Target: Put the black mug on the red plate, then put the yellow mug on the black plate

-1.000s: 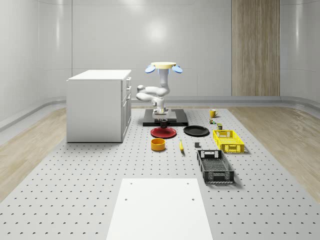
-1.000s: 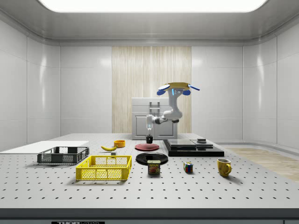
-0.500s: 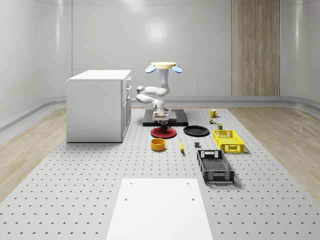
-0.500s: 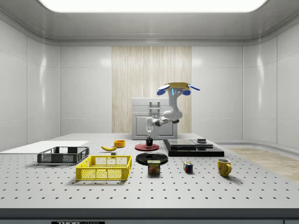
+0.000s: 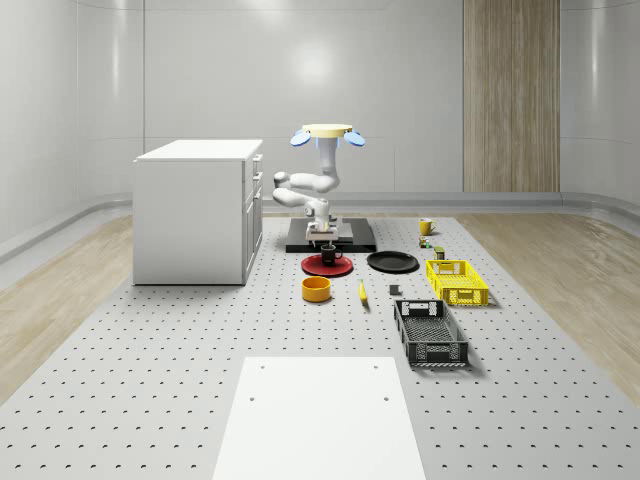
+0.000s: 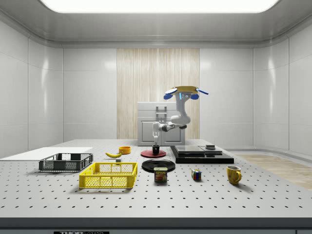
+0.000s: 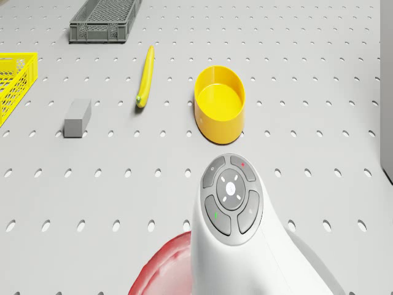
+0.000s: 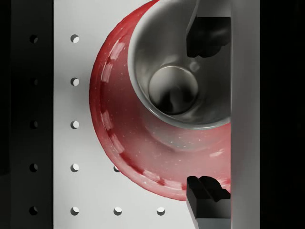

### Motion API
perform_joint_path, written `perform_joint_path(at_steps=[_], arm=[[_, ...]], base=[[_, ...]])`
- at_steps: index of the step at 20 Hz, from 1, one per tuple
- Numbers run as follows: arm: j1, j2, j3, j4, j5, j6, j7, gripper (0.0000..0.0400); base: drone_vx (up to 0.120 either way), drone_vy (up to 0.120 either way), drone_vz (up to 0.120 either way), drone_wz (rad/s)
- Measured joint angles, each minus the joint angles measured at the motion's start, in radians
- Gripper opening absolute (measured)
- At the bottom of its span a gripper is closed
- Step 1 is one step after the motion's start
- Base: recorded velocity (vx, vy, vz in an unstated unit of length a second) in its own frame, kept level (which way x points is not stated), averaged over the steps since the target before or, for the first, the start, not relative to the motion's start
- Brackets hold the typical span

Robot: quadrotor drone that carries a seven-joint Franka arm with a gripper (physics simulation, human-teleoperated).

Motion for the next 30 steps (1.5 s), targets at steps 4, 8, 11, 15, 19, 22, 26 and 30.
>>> perform_joint_path(at_steps=[4, 8, 11, 15, 19, 22, 26, 30], arm=[[0.009, 0.0, 0.049, -0.016, 0.046, -0.019, 0.001, 0.0391], [0.012, -0.001, 0.077, -0.023, 0.072, -0.029, 0.002, 0.0397], [0.013, -0.002, 0.087, -0.026, 0.083, -0.031, 0.002, 0.0398], [0.013, -0.004, 0.094, -0.027, 0.09, -0.032, 0.003, 0.0399], [0.013, -0.006, 0.097, -0.028, 0.093, -0.031, 0.004, 0.04], [0.013, -0.007, 0.098, -0.028, 0.095, -0.03, 0.004, 0.04], [0.012, -0.009, 0.099, -0.028, 0.096, -0.028, 0.004, 0.04], [0.012, -0.011, 0.099, -0.028, 0.097, -0.026, 0.005, 0.04]], base=[[0.0, 0.0, 0.09, 0.0], [-0.08, 0.1, 0.1, 0.0], [-0.12, 0.12, 0.0, 0.0], [-0.12, 0.12, 0.0, 0.0], [-0.12, 0.12, 0.0, 0.0], [-0.12, 0.12, 0.0, 0.0], [-0.12, 0.12, 0.0, 0.0], [-0.12, 0.12, 0.0, 0.0]])
